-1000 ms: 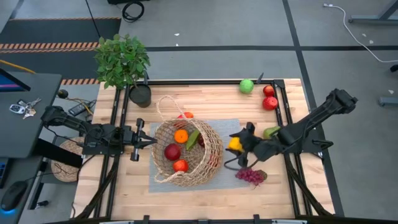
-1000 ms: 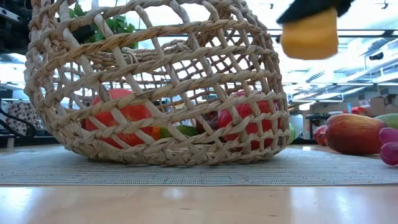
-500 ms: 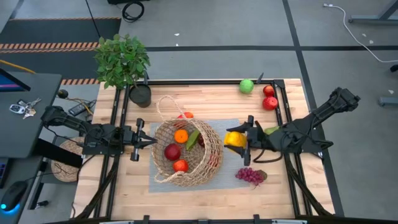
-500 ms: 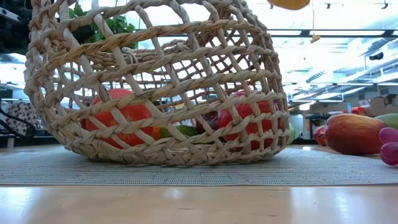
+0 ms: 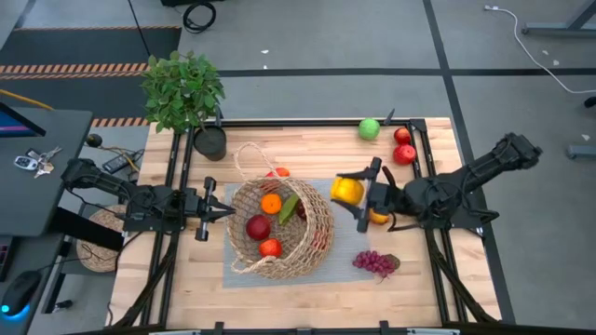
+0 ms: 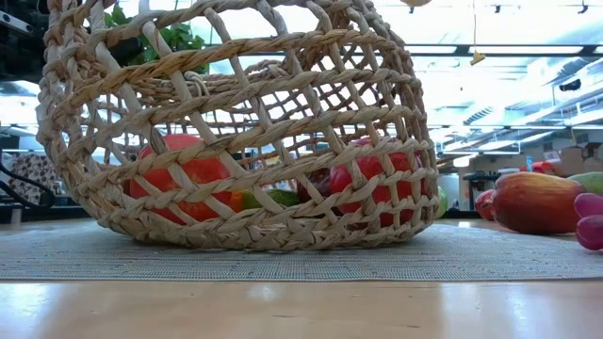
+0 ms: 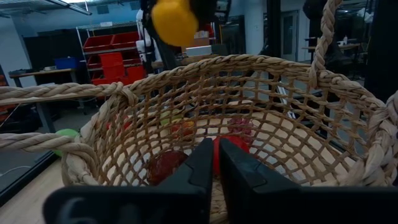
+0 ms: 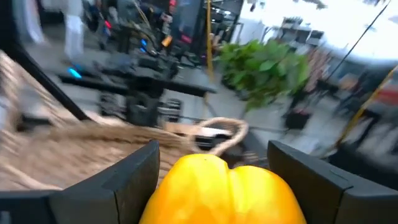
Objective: Build produce basket
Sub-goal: Put the yellow bell pepper into the brown woven basket
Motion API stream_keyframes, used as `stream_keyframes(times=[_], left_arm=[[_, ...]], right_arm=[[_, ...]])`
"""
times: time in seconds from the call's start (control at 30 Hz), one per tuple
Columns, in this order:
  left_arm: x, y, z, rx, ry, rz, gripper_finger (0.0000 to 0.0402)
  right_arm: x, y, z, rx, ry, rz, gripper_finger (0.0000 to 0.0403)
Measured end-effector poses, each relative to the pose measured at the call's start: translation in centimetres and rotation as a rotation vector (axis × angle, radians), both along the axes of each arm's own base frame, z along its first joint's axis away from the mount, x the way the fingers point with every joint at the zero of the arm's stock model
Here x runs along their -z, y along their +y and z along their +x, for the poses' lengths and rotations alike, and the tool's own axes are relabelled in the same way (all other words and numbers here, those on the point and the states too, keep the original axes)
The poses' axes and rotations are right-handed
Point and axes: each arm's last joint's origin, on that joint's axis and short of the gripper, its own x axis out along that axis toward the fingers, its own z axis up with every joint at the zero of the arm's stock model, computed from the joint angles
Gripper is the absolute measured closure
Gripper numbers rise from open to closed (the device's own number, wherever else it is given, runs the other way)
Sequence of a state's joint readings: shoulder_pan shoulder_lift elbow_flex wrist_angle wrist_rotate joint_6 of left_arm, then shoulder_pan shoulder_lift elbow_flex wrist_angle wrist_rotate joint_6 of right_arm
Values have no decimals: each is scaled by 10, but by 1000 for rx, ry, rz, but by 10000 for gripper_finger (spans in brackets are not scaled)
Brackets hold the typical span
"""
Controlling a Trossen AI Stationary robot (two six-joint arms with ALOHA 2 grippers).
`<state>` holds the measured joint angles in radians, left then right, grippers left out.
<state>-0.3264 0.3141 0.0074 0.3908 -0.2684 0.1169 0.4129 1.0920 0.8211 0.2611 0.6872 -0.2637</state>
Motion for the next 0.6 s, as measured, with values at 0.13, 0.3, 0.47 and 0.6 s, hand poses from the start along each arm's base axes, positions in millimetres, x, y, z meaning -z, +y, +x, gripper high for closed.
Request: stream_keyframes(times=[0.13, 0.3, 0.47, 0.6], left_arm=[[0, 0, 0, 0, 0, 0, 366], [0, 0, 0, 0, 0, 0, 372], [0, 0, 0, 0, 0, 0, 372], [0, 0, 0, 0, 0, 0, 366]], right_arm=[[0, -14, 5, 60, 76, -240, 108], [-2, -26, 9, 40, 156, -587, 108], [-2, -33, 12, 5, 249, -956, 108], [-2, -41, 14, 7, 303, -1139, 107]])
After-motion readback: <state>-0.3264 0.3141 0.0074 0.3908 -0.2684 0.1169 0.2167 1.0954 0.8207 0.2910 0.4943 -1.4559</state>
